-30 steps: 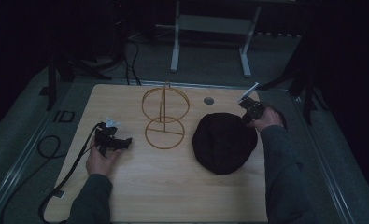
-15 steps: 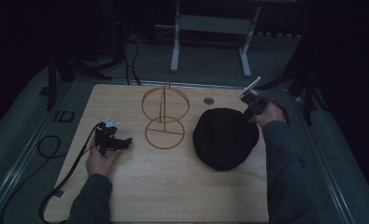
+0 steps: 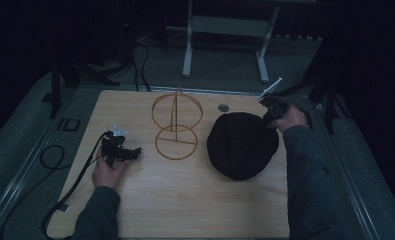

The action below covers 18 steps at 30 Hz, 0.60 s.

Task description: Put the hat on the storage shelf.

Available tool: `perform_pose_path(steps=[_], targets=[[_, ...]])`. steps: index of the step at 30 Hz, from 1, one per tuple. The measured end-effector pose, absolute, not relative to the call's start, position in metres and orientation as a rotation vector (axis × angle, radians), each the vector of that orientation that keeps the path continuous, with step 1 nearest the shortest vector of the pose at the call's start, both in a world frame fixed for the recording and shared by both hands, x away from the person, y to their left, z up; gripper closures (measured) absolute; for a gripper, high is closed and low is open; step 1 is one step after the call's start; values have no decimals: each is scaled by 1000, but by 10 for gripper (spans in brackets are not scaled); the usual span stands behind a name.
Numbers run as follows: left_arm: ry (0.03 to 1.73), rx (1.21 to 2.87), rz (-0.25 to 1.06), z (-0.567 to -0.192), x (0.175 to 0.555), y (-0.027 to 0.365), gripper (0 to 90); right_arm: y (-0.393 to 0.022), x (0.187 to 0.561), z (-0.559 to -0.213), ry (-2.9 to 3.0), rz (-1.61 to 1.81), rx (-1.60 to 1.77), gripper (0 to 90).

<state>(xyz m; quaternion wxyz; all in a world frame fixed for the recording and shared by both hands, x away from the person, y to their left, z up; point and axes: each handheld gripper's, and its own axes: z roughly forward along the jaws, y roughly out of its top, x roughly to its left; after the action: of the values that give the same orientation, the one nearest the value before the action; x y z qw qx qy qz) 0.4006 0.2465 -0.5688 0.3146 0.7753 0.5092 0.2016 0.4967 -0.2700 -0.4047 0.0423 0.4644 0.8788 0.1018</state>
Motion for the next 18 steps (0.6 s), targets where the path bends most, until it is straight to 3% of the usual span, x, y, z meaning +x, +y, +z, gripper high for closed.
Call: perform_pose_path(steps=[18], targets=[[1343, 2042, 531, -569, 401, 246, 22, -268, 498, -380, 2688, 332, 1419, 774]])
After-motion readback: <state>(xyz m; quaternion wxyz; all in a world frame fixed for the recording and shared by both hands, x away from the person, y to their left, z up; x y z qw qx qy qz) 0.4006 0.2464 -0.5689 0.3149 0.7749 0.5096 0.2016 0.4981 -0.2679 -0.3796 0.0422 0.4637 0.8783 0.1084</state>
